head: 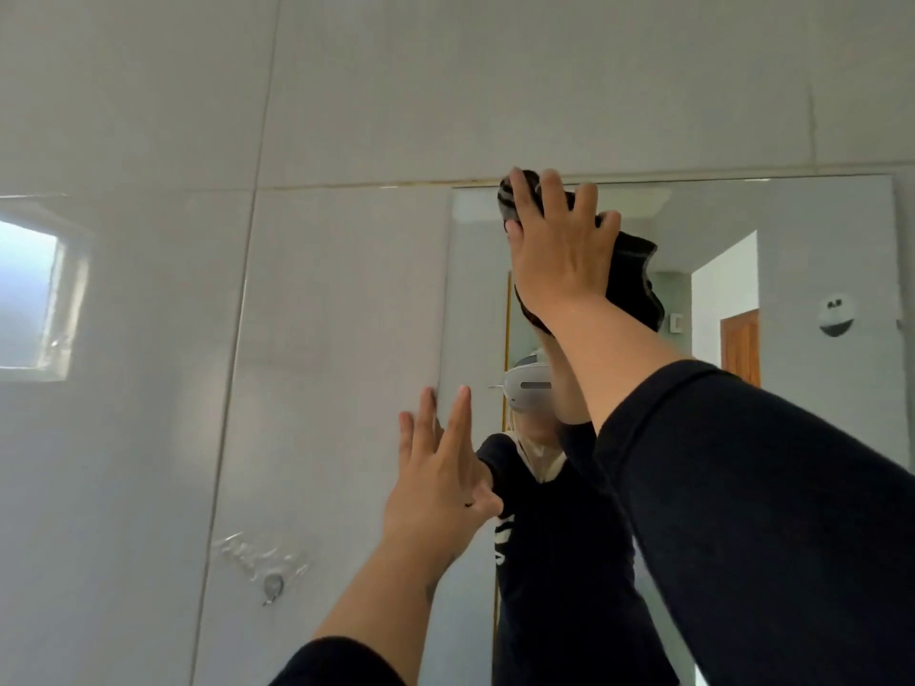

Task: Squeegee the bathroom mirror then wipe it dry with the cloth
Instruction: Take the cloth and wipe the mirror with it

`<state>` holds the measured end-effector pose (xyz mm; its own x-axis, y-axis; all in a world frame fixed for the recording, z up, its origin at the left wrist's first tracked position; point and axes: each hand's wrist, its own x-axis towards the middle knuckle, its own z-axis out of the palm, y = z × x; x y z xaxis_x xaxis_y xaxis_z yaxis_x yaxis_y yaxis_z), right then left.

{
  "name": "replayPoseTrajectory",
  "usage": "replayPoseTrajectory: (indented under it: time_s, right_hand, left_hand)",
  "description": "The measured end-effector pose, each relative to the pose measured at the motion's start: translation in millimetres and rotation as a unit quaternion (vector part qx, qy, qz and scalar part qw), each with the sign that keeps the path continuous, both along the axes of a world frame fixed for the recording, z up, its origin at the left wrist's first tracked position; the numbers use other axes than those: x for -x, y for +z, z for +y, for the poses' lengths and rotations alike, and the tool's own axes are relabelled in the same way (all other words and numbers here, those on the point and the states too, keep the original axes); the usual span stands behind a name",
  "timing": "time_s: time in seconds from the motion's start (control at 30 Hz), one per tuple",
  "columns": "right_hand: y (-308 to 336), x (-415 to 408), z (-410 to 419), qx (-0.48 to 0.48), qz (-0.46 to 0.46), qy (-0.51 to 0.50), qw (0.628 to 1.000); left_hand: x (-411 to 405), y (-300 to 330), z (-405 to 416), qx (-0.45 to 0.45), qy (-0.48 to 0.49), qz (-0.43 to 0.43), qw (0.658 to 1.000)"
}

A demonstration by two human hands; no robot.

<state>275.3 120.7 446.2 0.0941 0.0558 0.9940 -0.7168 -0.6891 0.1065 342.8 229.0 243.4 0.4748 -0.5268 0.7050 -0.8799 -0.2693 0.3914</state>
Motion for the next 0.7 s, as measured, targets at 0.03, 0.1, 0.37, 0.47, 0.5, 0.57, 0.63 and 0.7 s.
replayPoseTrajectory:
  time_s: [0.03,0.1,0.37,0.47,0.5,0.57,0.63,0.7]
  right_hand:
    - [0,8,-7,-0.002,-0.002,-0.004,1.0]
    - [1,22,-18,-0.013,-0.009,-0.013,1.0]
    - [4,87,-61,-0.083,-0.043,-0.02,0.995]
    - [2,108,-77,-0.105,-0.069,-0.021,0.992]
    - [0,115,-82,-0.11,-0.076,-0.021,0.991]
    - [-1,128,-93,-0.122,-0.087,-0.024,0.988]
    - [-3,141,-103,-0.139,-0.1,-0.027,0.985]
    - [-3,154,-113,-0.159,-0.12,-0.027,0.98]
  left_hand:
    - [0,0,0,0.004,0.005,-0.001,1.0]
    - [0,0,-1,0.016,0.012,0.0,1.0]
    - [18,17,-4,0.029,0.105,-0.047,0.993]
    - [32,31,-12,0.023,0.105,-0.107,0.988]
    - [37,36,-16,0.02,0.102,-0.118,0.988]
    - [46,41,-25,0.012,0.094,-0.129,0.987]
    - [53,42,-34,0.005,0.087,-0.131,0.988]
    - [54,39,-41,0.007,0.084,-0.126,0.988]
